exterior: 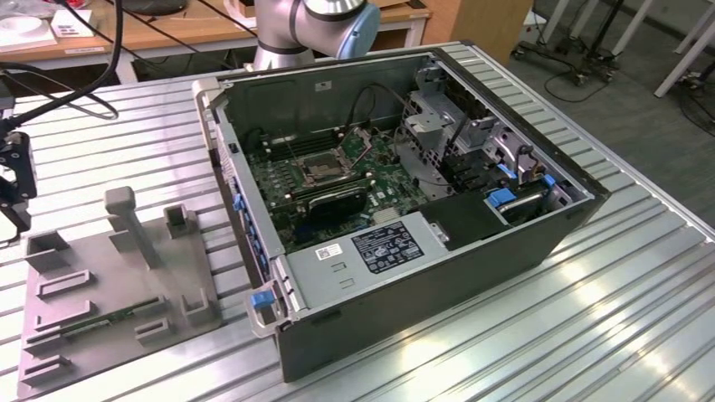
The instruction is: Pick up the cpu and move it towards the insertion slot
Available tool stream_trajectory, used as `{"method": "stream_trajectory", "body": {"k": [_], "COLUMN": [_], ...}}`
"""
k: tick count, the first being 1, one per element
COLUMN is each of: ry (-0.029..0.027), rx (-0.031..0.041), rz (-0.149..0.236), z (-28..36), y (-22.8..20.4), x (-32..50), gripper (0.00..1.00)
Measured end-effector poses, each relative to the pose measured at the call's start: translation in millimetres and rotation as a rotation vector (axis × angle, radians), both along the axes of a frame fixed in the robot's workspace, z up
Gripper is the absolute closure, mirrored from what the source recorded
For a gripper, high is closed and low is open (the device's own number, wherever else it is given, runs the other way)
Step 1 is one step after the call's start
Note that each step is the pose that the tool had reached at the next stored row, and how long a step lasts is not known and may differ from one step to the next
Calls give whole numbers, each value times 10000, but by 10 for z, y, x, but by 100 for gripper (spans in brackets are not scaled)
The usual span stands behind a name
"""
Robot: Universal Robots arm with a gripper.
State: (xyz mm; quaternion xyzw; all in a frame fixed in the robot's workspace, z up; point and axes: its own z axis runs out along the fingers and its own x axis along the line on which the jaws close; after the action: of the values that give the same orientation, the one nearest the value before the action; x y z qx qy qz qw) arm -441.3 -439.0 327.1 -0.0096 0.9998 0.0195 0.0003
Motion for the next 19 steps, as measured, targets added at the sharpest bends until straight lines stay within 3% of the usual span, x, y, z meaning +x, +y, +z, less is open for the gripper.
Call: {"method": "stream_trajectory", "body": {"k": [19], "ry": [0], "rx": [3], "rz": [0], "z": [94], "y": [0], "x": [0], "gripper": [45]}}
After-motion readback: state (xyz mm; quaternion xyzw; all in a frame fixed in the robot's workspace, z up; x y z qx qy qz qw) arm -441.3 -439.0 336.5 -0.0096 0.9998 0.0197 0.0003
